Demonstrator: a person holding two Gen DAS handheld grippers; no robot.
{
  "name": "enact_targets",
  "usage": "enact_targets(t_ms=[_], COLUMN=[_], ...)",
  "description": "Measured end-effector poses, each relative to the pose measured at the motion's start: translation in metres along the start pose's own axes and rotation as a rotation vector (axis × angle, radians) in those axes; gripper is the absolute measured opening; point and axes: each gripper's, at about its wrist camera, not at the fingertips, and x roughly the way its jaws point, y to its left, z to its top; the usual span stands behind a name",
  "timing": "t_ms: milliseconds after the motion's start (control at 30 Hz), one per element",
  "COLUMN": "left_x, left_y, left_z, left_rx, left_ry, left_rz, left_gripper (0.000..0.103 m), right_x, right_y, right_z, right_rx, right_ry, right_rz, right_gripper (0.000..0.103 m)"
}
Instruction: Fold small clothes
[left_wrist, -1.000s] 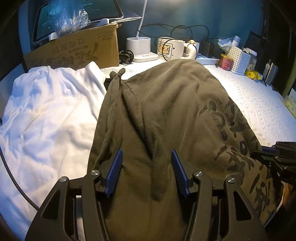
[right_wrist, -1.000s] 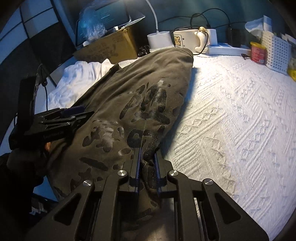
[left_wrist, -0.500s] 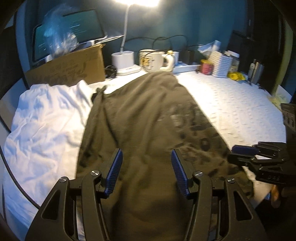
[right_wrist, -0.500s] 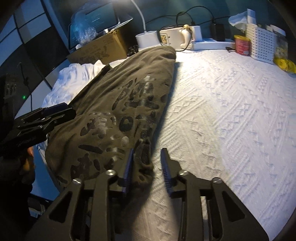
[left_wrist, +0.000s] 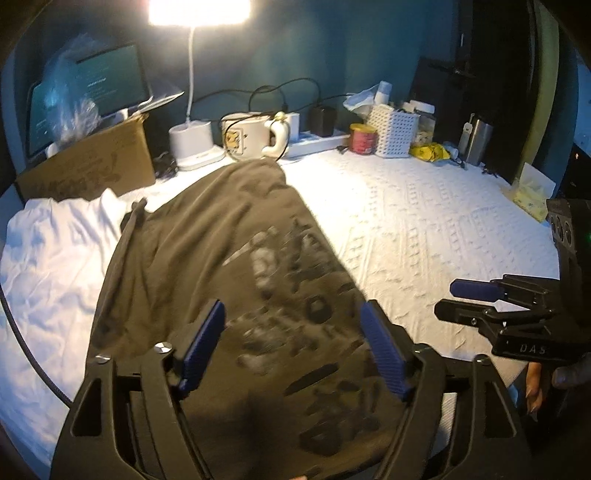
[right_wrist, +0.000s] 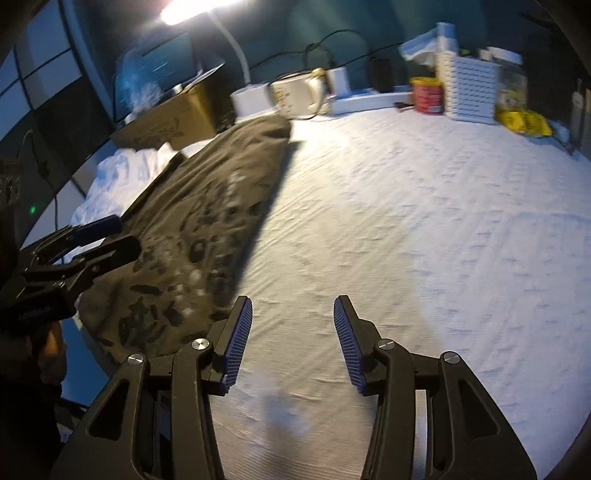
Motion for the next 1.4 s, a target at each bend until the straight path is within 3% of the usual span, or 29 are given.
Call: enact_targets(t_ms=[67,367,467,900,1300,1333,1400], left_x=[-0.002,-0.012,-0.017,-0.046,-0.067,-0.071,-0.072], left_y=[-0.007,-0.039,-0.048,-0.077,-0.08,-0.076,-0.074], left_z=[0.002,0.01,0.015,0.042,0.052,0.056,0.082], left_rx=[0.01,0.038,0.042,0.098,0.088,0.045,0.058], left_ry=[-0.009,-0.042,-0.067,-0.21,-0.285,-0.29,-0.245], left_rz=[-0.007,-0.047,-0.058,-0.054,-0.037,-0.022,-0.067], left_gripper=[0.088,0.089,0.1,0.1,0.1,0.1,0.1], right_x=[-0.01,-0.051,-0.06,-0.116,-0.183,-0.183,-0.209], right_y=[-0.01,-0.039,-0.046,-0.064,-0.057,-0.057,-0.054], right_z=[0.002,0.007,0.008,0.009,0.023,0.023,0.05], right_rx=[0.008,0.034,0.042,0.061,0.055,0.055,-0.011], right_ry=[-0.02,-0.079,-0.093,-0.177,-0.302,-0.302,-0.325], right_rz=[-0.023,-0.106,-0.123,-0.224,-0.297,-0.297,-0.334], right_gripper=[0.049,0.05,0.05,0.05,0.05,0.05,0.05])
